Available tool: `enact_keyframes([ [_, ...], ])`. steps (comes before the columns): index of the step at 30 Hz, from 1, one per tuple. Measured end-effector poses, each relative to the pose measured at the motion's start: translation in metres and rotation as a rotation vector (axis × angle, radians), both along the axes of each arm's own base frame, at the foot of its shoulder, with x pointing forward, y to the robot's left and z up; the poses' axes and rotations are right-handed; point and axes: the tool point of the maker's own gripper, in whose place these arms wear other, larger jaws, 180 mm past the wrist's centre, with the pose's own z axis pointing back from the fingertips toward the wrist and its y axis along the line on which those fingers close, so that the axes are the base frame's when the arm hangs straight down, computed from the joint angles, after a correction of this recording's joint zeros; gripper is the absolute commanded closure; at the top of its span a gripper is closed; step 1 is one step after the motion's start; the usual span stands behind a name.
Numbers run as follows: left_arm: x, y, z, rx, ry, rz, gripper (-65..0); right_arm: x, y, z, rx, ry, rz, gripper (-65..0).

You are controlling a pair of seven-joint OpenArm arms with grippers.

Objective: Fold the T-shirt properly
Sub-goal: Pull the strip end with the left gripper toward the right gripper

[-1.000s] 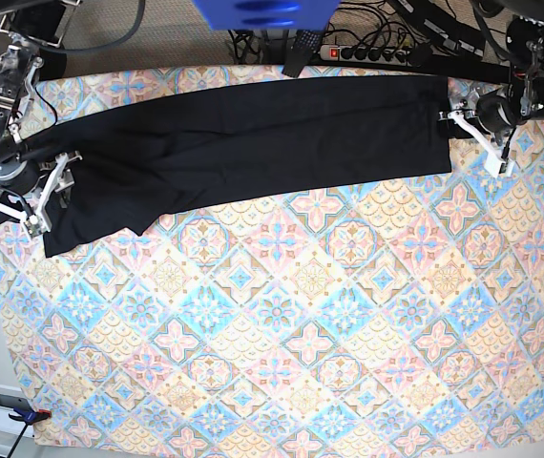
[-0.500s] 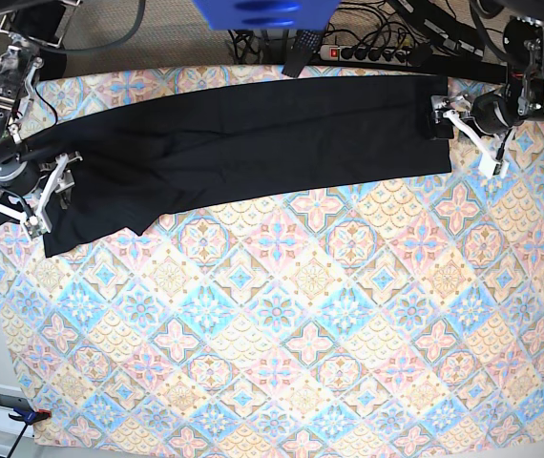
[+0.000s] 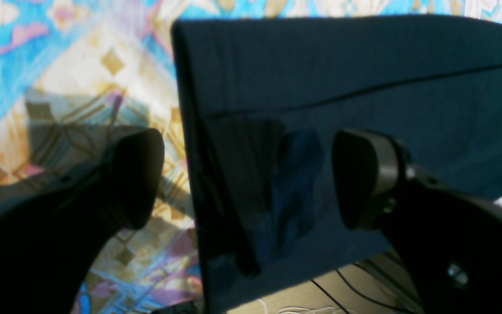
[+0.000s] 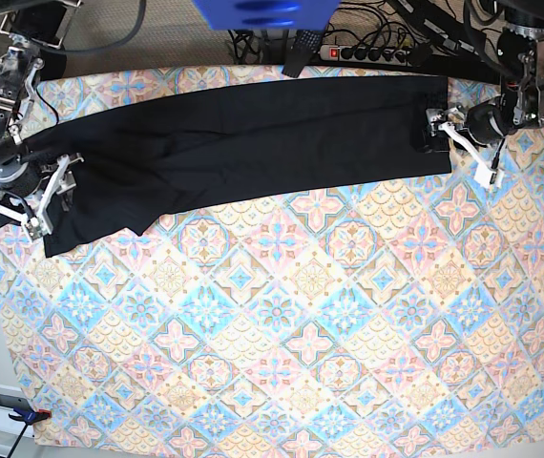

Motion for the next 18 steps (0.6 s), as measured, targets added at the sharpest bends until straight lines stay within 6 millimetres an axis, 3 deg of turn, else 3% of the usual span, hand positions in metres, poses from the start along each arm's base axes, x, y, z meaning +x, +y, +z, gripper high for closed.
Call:
enact_keyframes([
  [3,0.000,-0.009,-0.003,-0.013,0.000,0.004,-41.4,-0.001,-0.001,-0.001,-0.005,0.005,-0.003,-41.9],
  [8,-0.002,-0.018,-0.008,-0.032,0.007,0.025,-15.9,-0.001,-0.001,-0.001,-0.003,0.004,-0.002,-41.9],
  [9,-0.003,-0.018,-0.008,-0.033,0.008,0.025,-13.4,-0.001,0.000,0.000,-0.002,0.004,-0.001,-41.9],
  [14,-0.003,-0.027,-0.004,-0.088,-0.003,0.011,-12.8,-0.001,-0.001,-0.001,-0.002,0.004,-0.002,-41.9],
  [18,-0.009,-0.029,-0.001,-0.135,0.023,-0.004,-4.8,-0.001,-0.001,0.000,-0.002,0.004,-0.001,-41.9],
])
